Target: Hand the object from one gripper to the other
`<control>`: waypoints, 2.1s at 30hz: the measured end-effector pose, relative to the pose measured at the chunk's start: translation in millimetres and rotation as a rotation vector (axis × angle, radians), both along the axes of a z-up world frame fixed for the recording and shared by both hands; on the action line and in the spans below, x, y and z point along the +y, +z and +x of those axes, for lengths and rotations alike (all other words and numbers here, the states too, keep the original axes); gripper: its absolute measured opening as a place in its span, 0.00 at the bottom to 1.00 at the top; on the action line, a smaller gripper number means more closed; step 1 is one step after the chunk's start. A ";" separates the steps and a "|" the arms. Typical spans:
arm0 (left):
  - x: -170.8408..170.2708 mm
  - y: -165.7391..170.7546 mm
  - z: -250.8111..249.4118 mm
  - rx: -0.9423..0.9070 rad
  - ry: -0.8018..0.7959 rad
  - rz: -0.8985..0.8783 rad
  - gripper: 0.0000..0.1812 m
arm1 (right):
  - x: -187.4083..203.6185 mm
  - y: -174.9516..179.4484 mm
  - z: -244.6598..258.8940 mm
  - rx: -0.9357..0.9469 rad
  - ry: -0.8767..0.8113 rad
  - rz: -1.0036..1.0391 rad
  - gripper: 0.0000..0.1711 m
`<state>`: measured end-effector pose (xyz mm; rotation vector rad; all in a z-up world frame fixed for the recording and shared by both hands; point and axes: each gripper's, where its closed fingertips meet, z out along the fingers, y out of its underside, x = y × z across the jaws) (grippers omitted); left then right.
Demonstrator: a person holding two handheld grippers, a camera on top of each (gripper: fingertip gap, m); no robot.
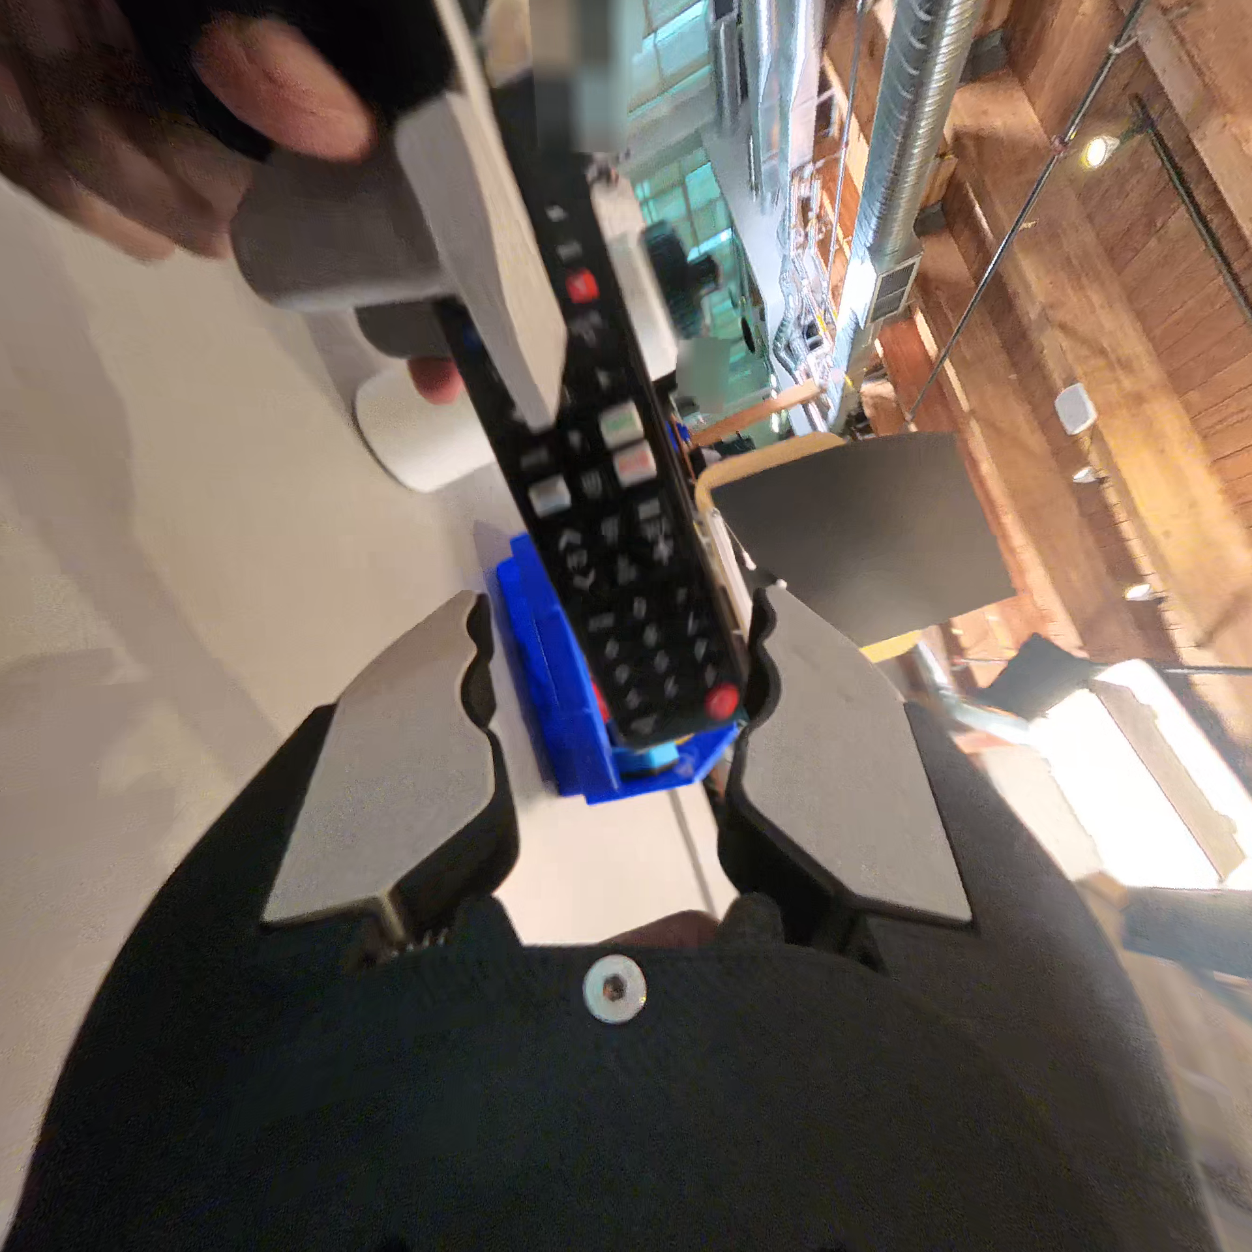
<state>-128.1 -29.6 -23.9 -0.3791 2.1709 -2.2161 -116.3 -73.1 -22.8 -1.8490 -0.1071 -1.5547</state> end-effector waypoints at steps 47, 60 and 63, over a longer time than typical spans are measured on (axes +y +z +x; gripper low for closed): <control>5.0 11.9 -49.7 -0.114 -0.365 -0.201 0.41 | 0.7 7.9 -11.1 0.017 0.169 0.120 0.35; -17.5 32.6 -41.3 -0.255 -0.139 -0.276 0.45 | 50.3 0.2 -60.4 1.056 0.875 0.720 0.35; -13.0 24.7 -63.4 -0.281 -0.309 -0.286 0.45 | 62.2 -8.6 -86.4 1.250 1.032 0.669 0.35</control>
